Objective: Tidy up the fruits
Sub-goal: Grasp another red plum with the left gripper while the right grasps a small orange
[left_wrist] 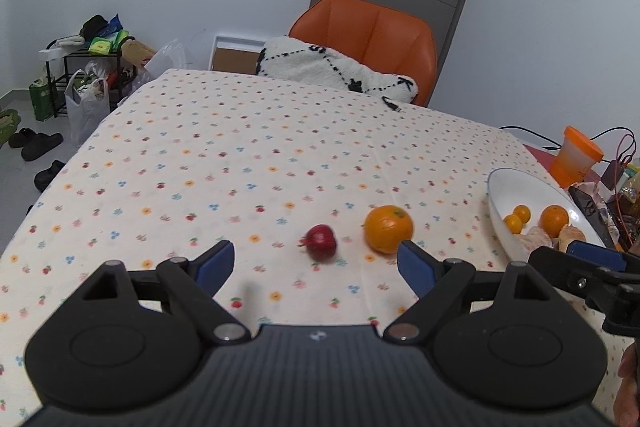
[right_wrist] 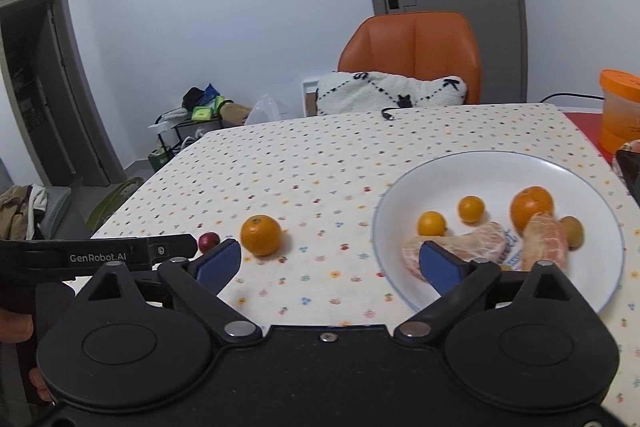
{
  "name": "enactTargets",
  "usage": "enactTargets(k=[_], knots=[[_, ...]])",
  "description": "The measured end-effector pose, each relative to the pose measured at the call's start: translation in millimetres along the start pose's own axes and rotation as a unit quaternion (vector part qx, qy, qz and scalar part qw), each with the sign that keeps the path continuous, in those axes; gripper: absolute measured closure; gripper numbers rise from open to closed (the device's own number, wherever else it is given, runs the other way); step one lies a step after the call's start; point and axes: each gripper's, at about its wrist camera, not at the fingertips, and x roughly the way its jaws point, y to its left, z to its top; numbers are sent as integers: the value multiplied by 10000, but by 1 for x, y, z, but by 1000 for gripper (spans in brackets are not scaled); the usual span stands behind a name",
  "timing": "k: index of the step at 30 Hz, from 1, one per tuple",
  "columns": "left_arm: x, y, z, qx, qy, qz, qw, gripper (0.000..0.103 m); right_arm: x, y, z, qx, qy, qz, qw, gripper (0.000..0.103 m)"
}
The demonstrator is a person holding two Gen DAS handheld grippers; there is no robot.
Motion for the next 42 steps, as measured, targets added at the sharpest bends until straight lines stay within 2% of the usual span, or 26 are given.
enactTargets(k=[2, 17, 20, 24, 29, 31, 36, 42], knots=[[0, 4, 0, -14, 29, -3, 10000, 16, 4, 4, 0, -43, 32, 12, 10000, 0], [12, 16, 0, -180, 16, -248, 9995, 20, 18, 14, 1, -178, 217, 110, 9995, 0], [18, 13, 1, -131, 26, -313, 9994, 28, 16, 15, 2, -211, 236, 217, 9993, 0], [28, 9, 3, -152, 101, -392, 9991, 47, 18, 18, 4, -251, 276, 232, 9990, 4], [35, 8, 4, -181, 104, -413, 9989, 56, 25, 21, 5, -270, 346, 266, 9987, 14], [38, 8, 4, -146, 137, -420, 9989, 67, 28, 24, 5, -285, 366, 267, 9986, 16], [41, 13, 2, -215, 175, -503, 9984, 84, 35, 30, 6, -348, 408, 294, 9981, 18], [31, 25, 4, -294, 56, -486, 9984, 84, 45, 37, 8, -380, 452, 312, 9978, 22]])
